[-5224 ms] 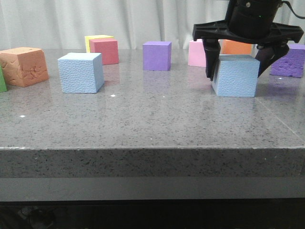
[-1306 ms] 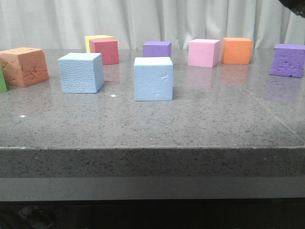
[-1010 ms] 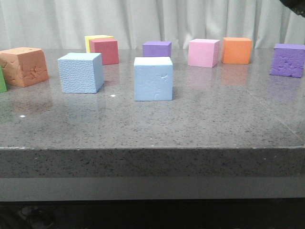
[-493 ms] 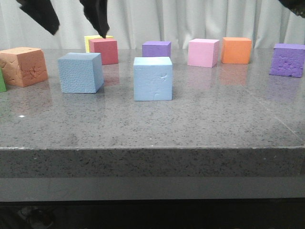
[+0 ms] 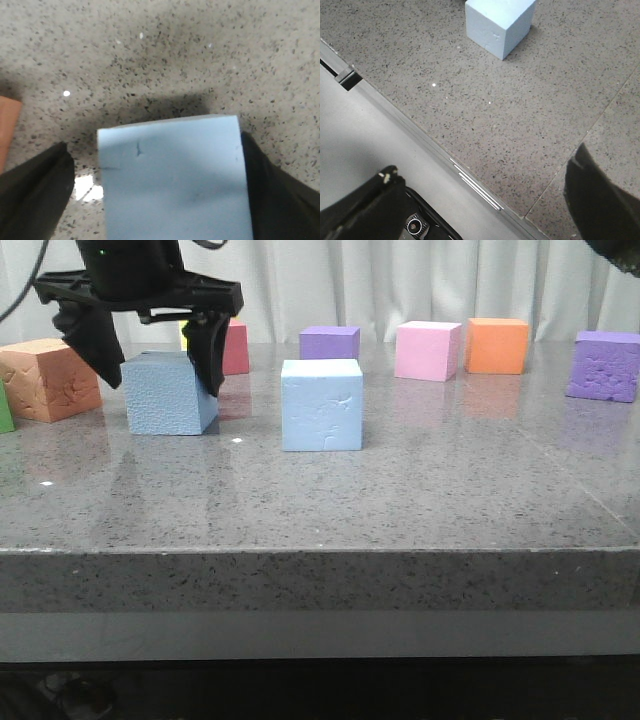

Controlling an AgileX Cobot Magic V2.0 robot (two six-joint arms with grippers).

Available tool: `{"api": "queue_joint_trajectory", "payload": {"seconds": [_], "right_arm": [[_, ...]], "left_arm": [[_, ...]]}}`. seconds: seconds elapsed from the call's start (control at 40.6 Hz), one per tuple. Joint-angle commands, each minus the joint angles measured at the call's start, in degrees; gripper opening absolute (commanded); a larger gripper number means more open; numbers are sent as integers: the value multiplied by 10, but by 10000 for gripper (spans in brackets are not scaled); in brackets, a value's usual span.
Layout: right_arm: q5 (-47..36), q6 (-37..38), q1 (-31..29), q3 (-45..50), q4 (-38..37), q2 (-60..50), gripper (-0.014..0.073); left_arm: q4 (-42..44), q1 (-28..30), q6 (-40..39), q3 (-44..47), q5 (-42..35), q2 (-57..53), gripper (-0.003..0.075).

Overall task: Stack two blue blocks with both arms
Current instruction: 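Lower the left gripper onto the other light-blue cube and grasp, then lift the held light-blue cube and carry it above the placed cube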

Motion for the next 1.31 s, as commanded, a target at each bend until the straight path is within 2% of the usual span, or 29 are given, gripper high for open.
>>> {"api": "queue_joint_trajectory", "payload": {"seconds": [0.0, 0.123, 0.37, 0.567, 0.665, 0.838, 1.035, 1.084, 1.158, 1.281], "right_arm": [[-28, 0, -3, -14, 1, -9, 641], [-28, 0, -3, -14, 1, -9, 641], [-28, 0, -3, -14, 1, -9, 641], [-28, 0, -3, -14, 1, -9, 641], [-28, 0, -3, -14, 1, -9, 641], [-28, 0, -3, -14, 1, -9, 641], [-28, 0, -3, -14, 1, -9, 641], [-28, 0, -3, -14, 1, -9, 641], [-28, 0, -3, -14, 1, -9, 641], [-28, 0, -3, -14, 1, -9, 641]], "left_arm": [[-6, 1, -6, -19, -18, -25, 620], [-7, 1, -6, -19, -16, -25, 607], [-30, -1, 14, -26, -2, -25, 382], [-32, -8, 70, -82, 59, -25, 300], [-39, -22, 142, -132, 94, -25, 290], [-75, -51, 325, -205, 126, -25, 260], [-133, -70, 497, -224, 131, -25, 250], [-162, -70, 566, -224, 141, -25, 250], [-201, -70, 621, -224, 149, -25, 250], [-221, -70, 666, -224, 153, -24, 250]]}}
